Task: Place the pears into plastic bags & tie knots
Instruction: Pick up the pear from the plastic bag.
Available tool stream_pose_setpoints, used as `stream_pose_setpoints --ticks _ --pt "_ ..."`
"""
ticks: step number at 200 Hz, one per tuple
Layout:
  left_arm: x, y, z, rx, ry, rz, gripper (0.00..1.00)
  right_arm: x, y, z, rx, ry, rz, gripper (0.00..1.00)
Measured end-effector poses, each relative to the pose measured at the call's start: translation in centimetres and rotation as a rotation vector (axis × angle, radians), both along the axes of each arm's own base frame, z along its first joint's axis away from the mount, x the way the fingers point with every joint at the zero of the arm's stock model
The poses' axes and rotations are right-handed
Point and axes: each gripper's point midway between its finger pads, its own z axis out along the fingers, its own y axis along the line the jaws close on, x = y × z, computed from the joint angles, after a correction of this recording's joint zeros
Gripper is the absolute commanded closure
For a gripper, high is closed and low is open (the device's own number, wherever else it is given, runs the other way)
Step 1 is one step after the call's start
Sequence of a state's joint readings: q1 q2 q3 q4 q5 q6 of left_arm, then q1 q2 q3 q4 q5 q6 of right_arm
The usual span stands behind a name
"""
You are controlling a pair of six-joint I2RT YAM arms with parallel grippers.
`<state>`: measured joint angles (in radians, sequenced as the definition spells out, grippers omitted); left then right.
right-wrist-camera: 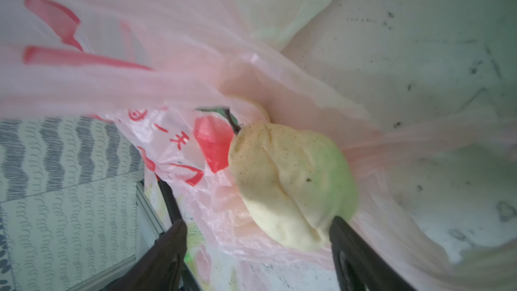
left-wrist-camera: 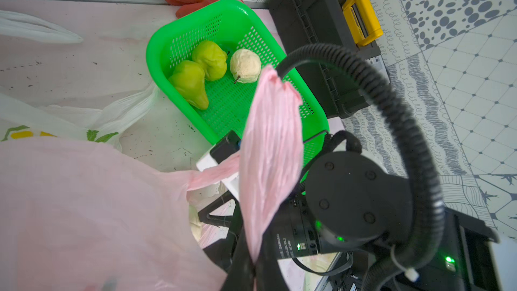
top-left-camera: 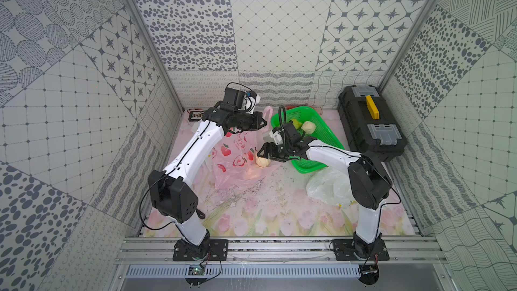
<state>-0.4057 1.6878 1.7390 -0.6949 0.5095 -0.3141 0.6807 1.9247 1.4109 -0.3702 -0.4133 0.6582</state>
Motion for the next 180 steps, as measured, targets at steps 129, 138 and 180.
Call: stream_pose_setpoints --ticks 129,138,180 --pt "0.0 0.1 -0.3 -0.001 0.014 0.007 1.00 1.7 -1.1 -3.2 -0.252 -0.167 0.050 0.31" --pt "0.0 0.1 -0.3 -0.002 0.016 0.007 1.00 2.0 -0.9 -3.3 -0.254 -0.173 0.051 0.29" --pt "-0.1 0.1 -0.9 0.002 0.032 0.011 1.00 1.8 0.0 -3.5 -0.223 -0.154 0.077 0.30"
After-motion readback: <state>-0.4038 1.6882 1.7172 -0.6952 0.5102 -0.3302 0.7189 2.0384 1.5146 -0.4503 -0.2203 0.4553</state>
